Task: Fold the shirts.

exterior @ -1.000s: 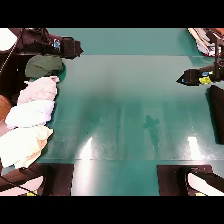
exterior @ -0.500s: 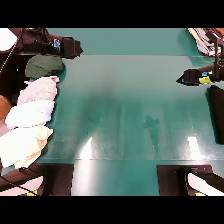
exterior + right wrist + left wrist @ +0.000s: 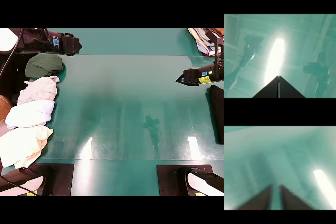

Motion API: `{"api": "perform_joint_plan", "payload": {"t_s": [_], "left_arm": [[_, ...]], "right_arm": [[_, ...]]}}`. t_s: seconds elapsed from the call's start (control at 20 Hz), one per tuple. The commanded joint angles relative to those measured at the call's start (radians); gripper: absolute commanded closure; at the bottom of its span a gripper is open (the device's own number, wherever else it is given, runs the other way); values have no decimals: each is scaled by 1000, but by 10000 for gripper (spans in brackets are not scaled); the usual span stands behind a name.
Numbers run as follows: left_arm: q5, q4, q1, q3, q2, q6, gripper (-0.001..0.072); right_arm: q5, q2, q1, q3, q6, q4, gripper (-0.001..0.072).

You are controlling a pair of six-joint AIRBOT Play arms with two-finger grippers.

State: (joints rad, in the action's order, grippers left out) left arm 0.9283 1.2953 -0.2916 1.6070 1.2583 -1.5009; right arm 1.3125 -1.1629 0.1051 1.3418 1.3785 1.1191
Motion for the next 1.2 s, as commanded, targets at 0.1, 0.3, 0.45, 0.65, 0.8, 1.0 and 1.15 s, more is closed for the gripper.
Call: {"api": "perform_joint_plan", "payload": {"t_s": [0.1, 0.3, 0.45, 0.65, 0.8, 1.0, 1.15], "left_arm": [[-75, 437, 82, 0, 84, -128, 84], [-139, 430, 299, 0, 285, -231, 84], [-213, 338, 419, 0, 440, -280, 84], [-330, 286, 461, 0, 563, -279, 84], [-381, 264, 461, 1, 590, -279, 85], [-248, 264, 461, 98, 589, -270, 668], [-61, 264, 458, 263, 549, -227, 677]], "right_arm": [[0, 1, 1, 1, 1, -2, 694], [-3, 1, 1, 0, 1, -2, 694], [-1, 1, 1, 0, 1, -2, 694], [-1, 1, 1, 0, 1, -2, 694], [2, 1, 1, 0, 2, -2, 694], [-1, 1, 1, 0, 1, -2, 694], [-8, 1, 1, 1, 1, -2, 694]]}}
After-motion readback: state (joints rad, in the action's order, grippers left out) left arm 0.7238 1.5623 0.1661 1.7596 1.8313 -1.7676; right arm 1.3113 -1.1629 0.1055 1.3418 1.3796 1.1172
